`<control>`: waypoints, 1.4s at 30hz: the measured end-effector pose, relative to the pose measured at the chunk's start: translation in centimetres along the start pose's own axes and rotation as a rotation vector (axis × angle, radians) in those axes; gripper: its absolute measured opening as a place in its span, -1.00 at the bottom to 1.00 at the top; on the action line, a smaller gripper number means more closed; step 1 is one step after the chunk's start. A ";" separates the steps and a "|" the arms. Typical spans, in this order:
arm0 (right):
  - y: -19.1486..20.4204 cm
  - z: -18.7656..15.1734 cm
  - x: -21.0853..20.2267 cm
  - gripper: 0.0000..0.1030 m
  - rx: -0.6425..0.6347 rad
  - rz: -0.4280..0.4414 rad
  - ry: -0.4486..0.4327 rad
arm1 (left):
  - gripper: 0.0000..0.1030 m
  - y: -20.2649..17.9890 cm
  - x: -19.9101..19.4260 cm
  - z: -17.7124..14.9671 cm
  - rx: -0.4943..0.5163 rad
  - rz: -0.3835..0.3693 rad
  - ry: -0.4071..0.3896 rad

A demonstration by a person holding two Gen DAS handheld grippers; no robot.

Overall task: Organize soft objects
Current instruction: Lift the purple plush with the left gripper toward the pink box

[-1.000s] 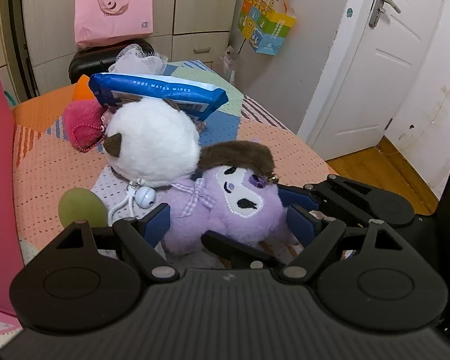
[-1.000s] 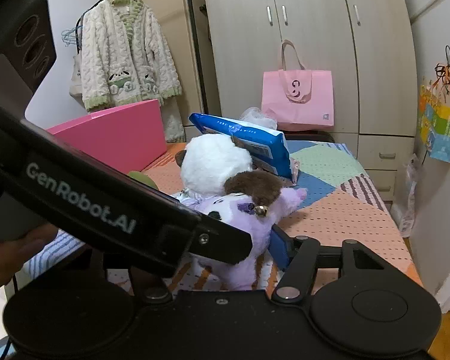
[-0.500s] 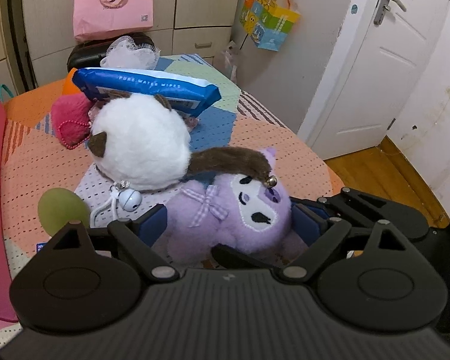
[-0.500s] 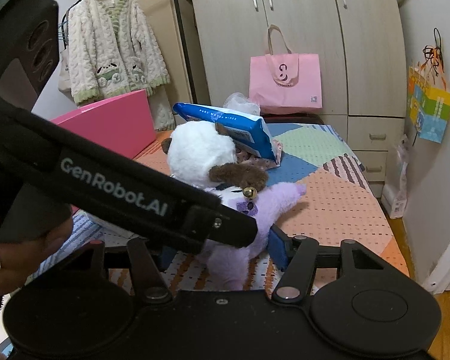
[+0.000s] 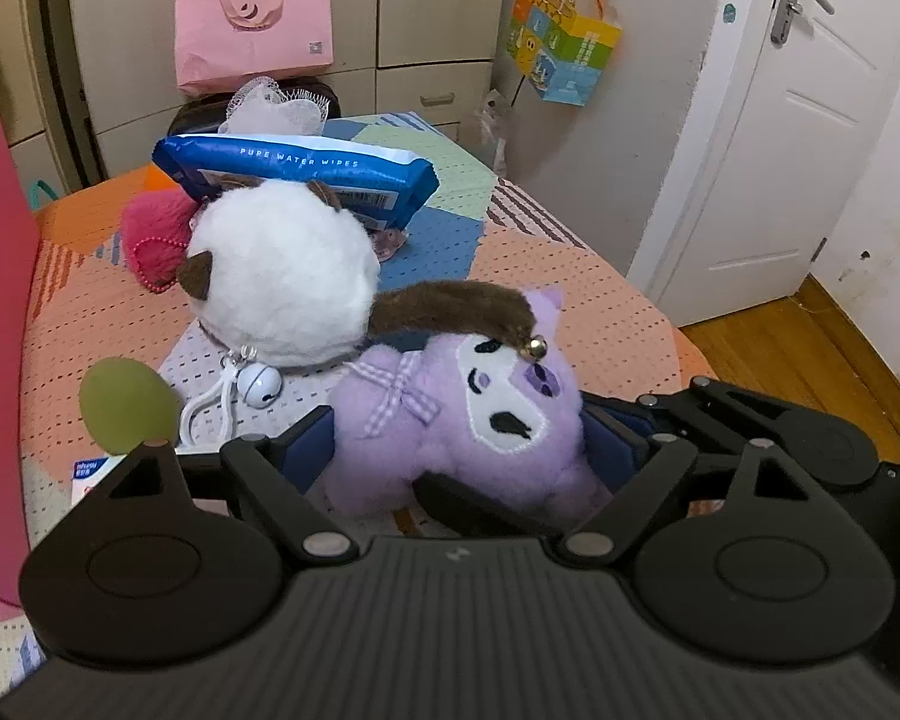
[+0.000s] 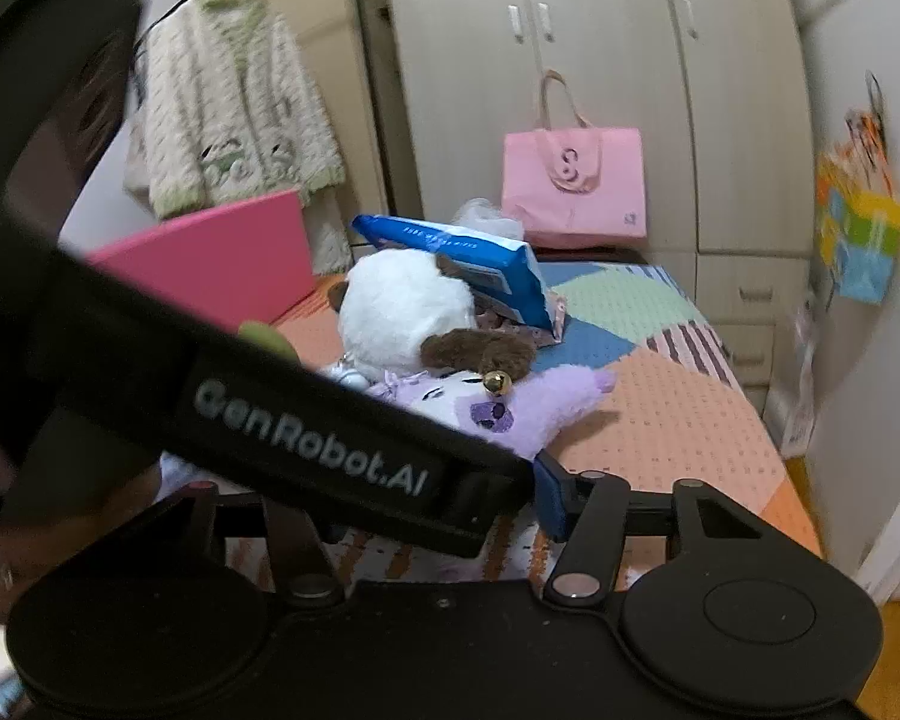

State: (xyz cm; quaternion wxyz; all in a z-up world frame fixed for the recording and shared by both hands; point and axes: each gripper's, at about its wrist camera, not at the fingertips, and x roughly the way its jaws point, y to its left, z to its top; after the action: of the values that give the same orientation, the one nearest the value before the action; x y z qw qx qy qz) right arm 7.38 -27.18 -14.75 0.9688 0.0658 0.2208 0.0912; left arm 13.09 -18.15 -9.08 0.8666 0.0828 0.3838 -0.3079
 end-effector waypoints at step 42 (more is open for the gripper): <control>14.8 6.0 -6.7 0.18 -0.255 0.279 0.100 | 0.68 7.4 -19.2 -3.8 -0.165 0.066 -0.013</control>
State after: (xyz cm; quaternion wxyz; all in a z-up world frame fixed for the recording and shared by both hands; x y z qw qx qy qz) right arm 1.91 -14.62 -4.10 0.9351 -0.0322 0.2440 0.2548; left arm 5.25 -1.78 1.35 0.8827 0.0219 0.3992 -0.2472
